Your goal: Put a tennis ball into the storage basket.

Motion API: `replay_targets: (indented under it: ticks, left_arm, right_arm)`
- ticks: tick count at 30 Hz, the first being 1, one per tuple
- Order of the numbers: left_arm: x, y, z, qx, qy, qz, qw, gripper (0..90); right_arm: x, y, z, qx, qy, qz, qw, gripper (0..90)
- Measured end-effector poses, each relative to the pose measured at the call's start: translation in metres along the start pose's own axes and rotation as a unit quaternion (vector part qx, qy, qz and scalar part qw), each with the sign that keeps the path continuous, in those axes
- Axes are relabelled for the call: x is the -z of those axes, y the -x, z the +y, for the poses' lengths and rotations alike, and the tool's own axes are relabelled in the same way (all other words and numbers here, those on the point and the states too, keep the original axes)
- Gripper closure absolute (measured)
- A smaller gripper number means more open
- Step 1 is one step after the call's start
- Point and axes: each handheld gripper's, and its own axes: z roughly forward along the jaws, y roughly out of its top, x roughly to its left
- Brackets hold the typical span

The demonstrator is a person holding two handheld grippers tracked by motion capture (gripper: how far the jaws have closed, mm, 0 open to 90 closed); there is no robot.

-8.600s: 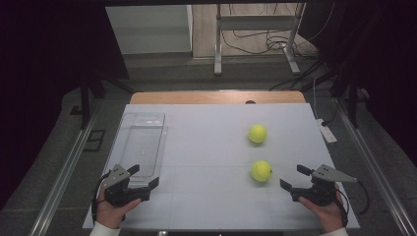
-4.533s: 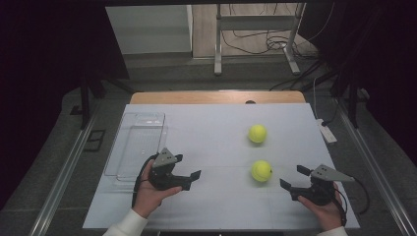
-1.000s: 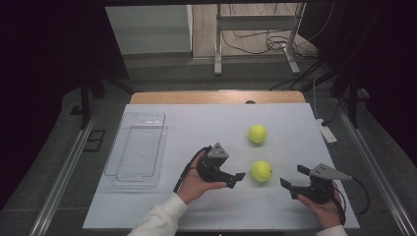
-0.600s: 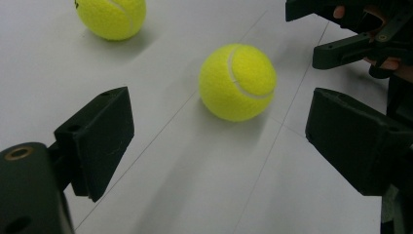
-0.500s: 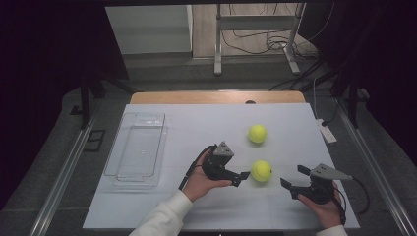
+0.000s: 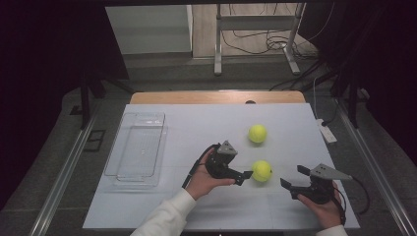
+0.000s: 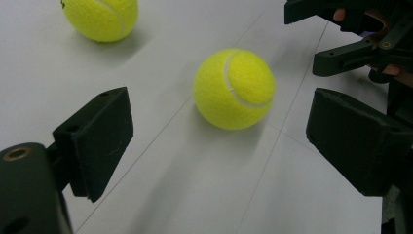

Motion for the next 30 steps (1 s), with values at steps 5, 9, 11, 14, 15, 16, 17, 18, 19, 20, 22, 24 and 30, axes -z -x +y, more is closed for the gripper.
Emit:
replay_targets:
  ticks: [5,9,11,14,15,16,17,18,19,20,22,24,30]
  left_arm:
    - [-0.003,-0.001,0.000,0.005,0.001,0.001,1.0000,10.8]
    - [-0.007,-0.003,0.000,0.007,-0.001,0.002,1.0000,10.8]
    - [-0.008,-0.003,0.001,0.008,-0.003,0.002,1.0000,10.9]
    - [-0.012,-0.003,0.002,0.005,-0.002,0.001,1.0000,11.5]
    - [-0.012,-0.003,0.002,0.005,-0.002,0.001,1.0000,11.6]
    - [-0.013,-0.002,0.002,0.005,-0.003,0.000,1.0000,11.6]
    - [-0.014,-0.002,0.002,0.006,-0.003,0.000,1.0000,11.6]
    - [-0.015,-0.002,0.003,0.005,-0.005,-0.001,1.0000,11.5]
    - [-0.015,-0.002,0.003,0.005,-0.005,-0.001,1.0000,11.5]
    - [-0.017,-0.002,0.004,0.004,-0.006,-0.001,1.0000,11.5]
    - [-0.018,-0.001,0.004,0.003,-0.009,-0.002,1.0000,11.4]
    - [-0.019,-0.001,0.005,0.002,-0.008,-0.003,1.0000,11.4]
    - [-0.024,0.003,0.008,-0.004,-0.014,-0.008,0.9999,11.2]
  right_arm:
    - [0.000,0.000,0.000,0.000,0.000,0.000,1.0000,13.9]
    - [0.000,0.000,0.000,0.000,-0.001,0.000,1.0000,13.9]
    - [0.000,0.000,0.000,0.000,-0.001,-0.001,1.0000,13.8]
    - [0.000,0.001,-0.001,0.000,-0.001,-0.001,1.0000,13.8]
    - [0.000,0.001,-0.001,0.001,-0.002,-0.001,1.0000,13.8]
    - [0.000,0.001,-0.001,0.001,-0.002,-0.001,1.0000,13.8]
    - [0.000,0.001,-0.001,0.001,-0.002,-0.001,1.0000,13.8]
    - [0.000,0.001,-0.001,0.000,-0.002,-0.001,1.0000,13.8]
    - [0.000,0.001,-0.001,0.000,-0.002,-0.001,1.0000,13.8]
    - [0.000,0.001,-0.001,0.001,-0.002,-0.001,1.0000,13.8]
    - [-0.001,0.001,-0.001,0.001,-0.002,-0.001,1.0000,13.8]
    - [-0.001,0.001,-0.001,0.001,-0.001,0.000,1.0000,13.8]
    - [0.000,0.001,-0.001,0.001,-0.002,-0.001,1.0000,13.8]
